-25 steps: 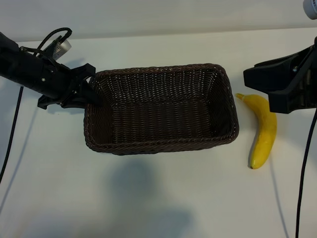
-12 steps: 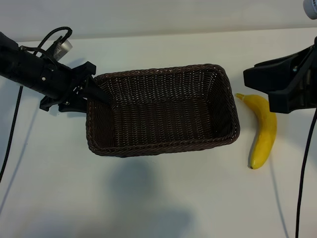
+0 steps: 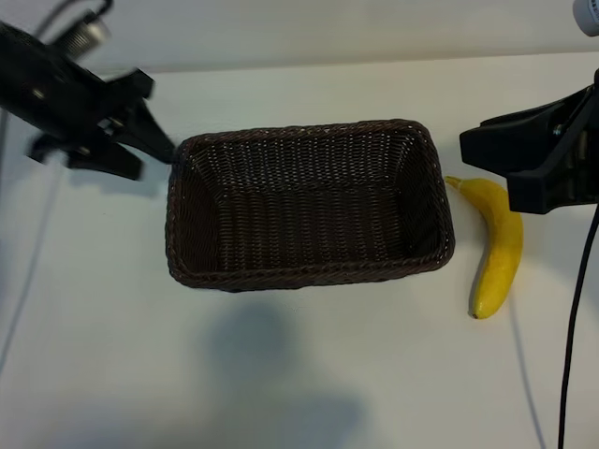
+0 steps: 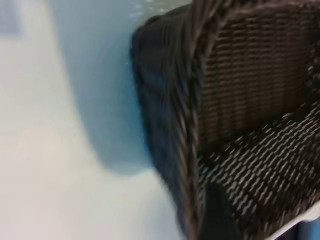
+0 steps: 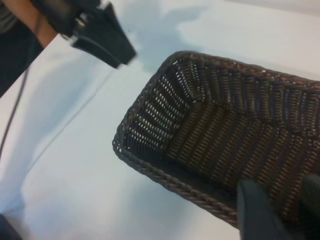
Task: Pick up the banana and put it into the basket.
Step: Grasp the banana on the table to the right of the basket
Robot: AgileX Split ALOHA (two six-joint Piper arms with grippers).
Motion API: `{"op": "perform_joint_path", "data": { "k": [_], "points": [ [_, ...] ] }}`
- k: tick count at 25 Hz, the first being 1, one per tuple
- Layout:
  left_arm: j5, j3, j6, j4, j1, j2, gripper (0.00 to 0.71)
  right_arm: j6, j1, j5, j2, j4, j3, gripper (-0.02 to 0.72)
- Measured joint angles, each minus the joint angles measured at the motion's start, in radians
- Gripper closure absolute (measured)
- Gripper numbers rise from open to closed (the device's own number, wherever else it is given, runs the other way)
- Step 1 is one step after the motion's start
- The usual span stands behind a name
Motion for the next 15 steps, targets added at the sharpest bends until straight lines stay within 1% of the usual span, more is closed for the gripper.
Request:
{"op": "perform_joint_path", "data": {
  "k": [2,5,11,13,15],
  "points": [
    [0.006,-0.017,-0.027,0.043,0.0,-0.04,0.188,0.0,0.0,0.0,0.0,0.001,0.0,0.456],
    [0.006,-0.019,-0.02,0.043,0.0,-0.091,0.188,0.0,0.0,0.0,0.0,0.001,0.0,0.456],
    [0.006,-0.018,0.071,-0.09,0.0,-0.212,0.188,0.0,0.0,-0.001,0.0,0.001,0.0,0.456],
    [0.006,0.004,0.095,-0.12,0.0,-0.256,0.188,0.0,0.0,-0.002,0.0,0.001,0.0,0.456],
    [0.006,0.052,0.117,-0.128,0.0,-0.295,0.188,0.0,0.0,-0.006,0.0,0.001,0.0,0.456]
  ]
}}
